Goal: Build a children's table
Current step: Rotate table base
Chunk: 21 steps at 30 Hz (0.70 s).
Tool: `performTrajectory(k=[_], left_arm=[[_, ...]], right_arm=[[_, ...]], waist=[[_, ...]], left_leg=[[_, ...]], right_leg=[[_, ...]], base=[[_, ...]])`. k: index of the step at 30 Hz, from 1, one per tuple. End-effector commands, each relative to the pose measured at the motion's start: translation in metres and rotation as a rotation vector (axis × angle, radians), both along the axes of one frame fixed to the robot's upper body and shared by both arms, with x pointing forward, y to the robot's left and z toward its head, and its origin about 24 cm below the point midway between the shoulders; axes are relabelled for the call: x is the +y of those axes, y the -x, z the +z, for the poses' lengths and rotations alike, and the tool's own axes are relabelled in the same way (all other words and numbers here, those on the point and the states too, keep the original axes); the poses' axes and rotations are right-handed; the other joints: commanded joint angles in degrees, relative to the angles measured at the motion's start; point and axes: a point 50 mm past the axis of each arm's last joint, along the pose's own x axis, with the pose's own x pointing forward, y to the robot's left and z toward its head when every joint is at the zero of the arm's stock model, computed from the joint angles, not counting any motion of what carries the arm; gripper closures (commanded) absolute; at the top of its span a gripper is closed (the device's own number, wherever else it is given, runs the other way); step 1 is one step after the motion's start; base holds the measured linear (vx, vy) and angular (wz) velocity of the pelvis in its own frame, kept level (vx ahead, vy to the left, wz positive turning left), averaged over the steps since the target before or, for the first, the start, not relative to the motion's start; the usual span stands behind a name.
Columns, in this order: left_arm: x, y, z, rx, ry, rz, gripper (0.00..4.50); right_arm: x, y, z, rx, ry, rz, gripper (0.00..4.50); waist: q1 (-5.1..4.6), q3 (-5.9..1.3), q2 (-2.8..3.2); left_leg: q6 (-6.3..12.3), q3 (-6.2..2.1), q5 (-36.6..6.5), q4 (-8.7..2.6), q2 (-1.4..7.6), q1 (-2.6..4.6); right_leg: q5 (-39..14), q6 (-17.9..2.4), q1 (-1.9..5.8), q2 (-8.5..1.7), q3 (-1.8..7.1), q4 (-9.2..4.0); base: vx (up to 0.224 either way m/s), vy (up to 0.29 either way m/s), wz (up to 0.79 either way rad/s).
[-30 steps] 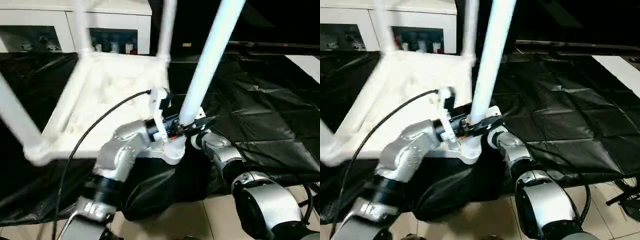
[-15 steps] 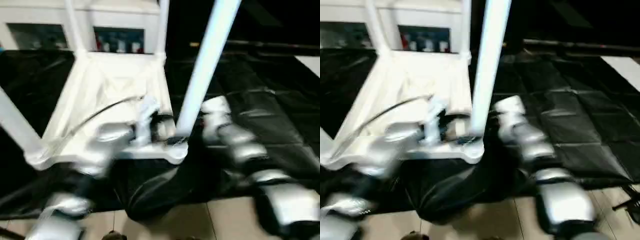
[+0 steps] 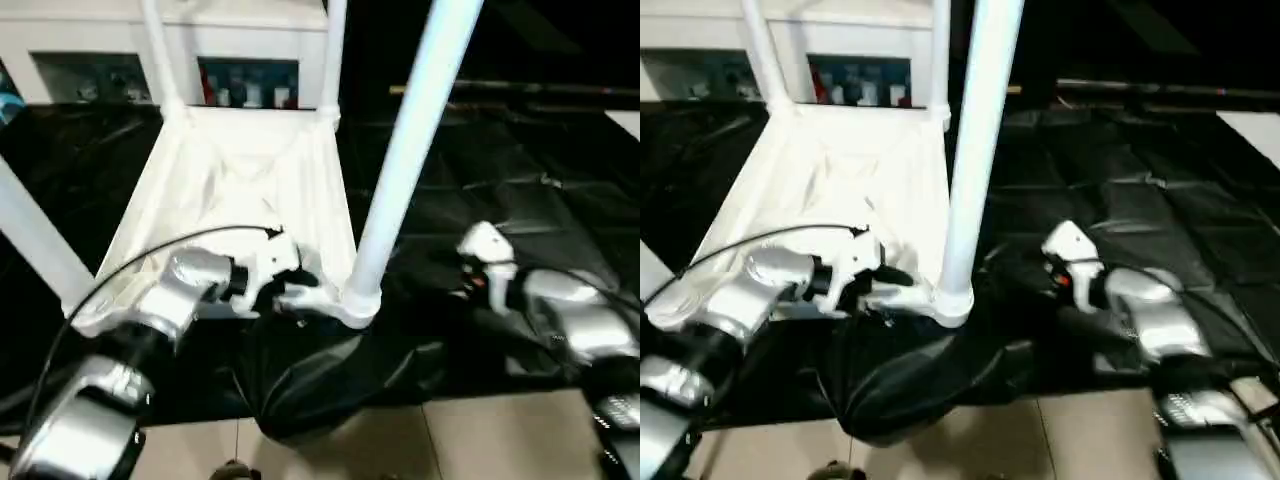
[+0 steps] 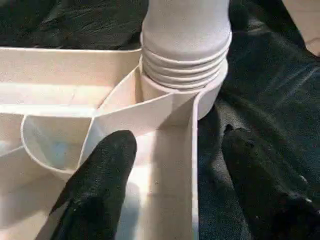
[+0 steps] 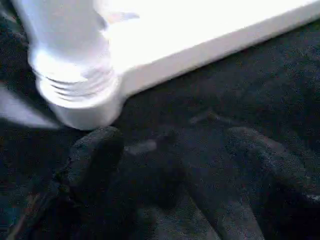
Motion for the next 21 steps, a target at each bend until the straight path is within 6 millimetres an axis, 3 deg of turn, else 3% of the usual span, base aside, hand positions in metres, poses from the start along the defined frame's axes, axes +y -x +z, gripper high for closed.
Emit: performTrajectory(k=[1, 8, 12, 21], left_arm=[[0.002, -0.003, 0.002, -0.011, -0.023, -0.009, 1.66], [0.013, -0.003, -0.002, 0.003, -0.054, -0.004, 2.33], [0.021, -0.004, -0.005, 0.016, -0.063, 0.016, 2.69], [0.032, 0.000, -0.011, 0.035, -0.103, 0.018, 3.34]], right_arm=[[0.002, 0.005, 0.004, 0.014, -0.009, 0.042, 0.63], [0.011, 0.019, 0.008, 0.069, -0.034, 0.099, 0.63], [0.016, 0.022, 0.011, 0.077, -0.053, 0.119, 0.63], [0.021, 0.024, 0.011, 0.088, -0.054, 0.126, 0.63]], waist=[[0.50, -4.04, -0.01], [0.96, -4.12, 0.33], [0.94, -3.92, 0.15], [0.87, -3.86, 0.15]], left_leg=[[0.91, -0.89, -17.9, -3.89, 1.45, 1.42], [0.50, -1.03, -17.7, -4.08, 1.63, 1.49], [-0.24, -1.11, -19.4, -4.18, 1.62, 1.67], [-0.81, -1.24, -19.7, -4.34, 1.69, 1.61]], right_leg=[[-15.5, -12.2, 2.46, -3.25, 1.93, -5.12], [-13.4, -13.0, 2.39, -3.36, 1.89, -4.87], [-17.2, -12.1, 2.17, -3.62, 1.96, -5.27], [-18.5, -11.4, 2.09, -3.80, 2.04, -5.38]], base=[[0.000, 0.000, 0.00], [0.000, 0.000, 0.00], [0.000, 0.000, 0.00], [0.000, 0.000, 0.00]])
